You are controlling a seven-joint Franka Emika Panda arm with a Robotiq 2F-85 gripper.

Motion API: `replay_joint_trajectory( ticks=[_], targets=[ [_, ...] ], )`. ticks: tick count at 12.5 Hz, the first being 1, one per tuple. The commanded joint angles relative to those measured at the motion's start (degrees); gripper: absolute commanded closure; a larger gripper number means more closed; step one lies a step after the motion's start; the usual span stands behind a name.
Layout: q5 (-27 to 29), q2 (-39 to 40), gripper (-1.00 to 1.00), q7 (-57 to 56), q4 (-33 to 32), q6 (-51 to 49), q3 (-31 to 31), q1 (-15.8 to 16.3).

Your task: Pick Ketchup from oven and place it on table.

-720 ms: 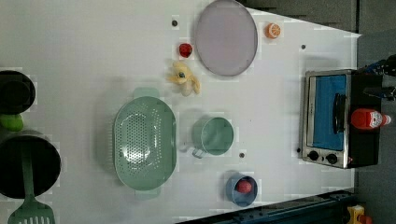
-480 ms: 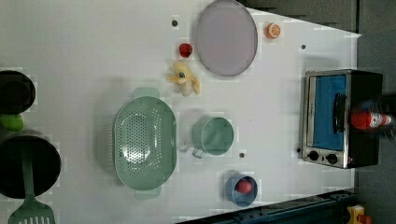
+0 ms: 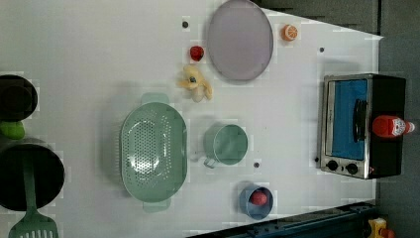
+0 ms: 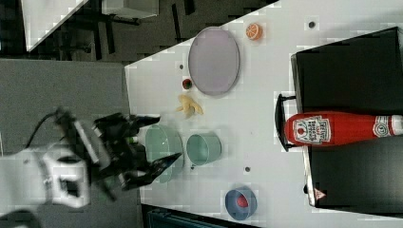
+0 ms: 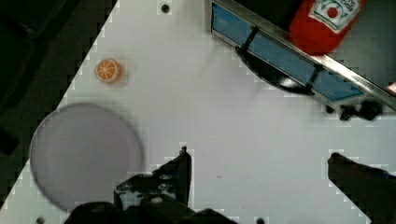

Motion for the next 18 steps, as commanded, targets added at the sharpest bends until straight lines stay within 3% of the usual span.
replay_joint_trajectory(
  ticks=[1, 5, 8, 12, 16, 17, 18],
  targets=[
    [0.4, 2.0, -1.0, -2.9, -0.9, 1.8, -5.3, 0.3],
    [0.4, 10.0, -1.0, -2.9, 0.1, 12.5, -16.1, -0.4],
    [2.2, 17.4, -1.0, -2.3, 0.7, 16.1, -21.0, -0.7],
    [12.7, 25.9, -1.0, 1.5, 1.7, 18.6, -23.4, -1.0],
    [13.1, 30.7, -1.0, 3.9, 1.5, 18.8, -23.5, -1.0],
    [13.1, 31.0, -0.97, 3.9, 1.2, 18.8, -23.5, -1.1],
    [13.1, 31.2, -0.71, 3.9, 0.8, 18.9, -23.5, -1.1]
  ],
)
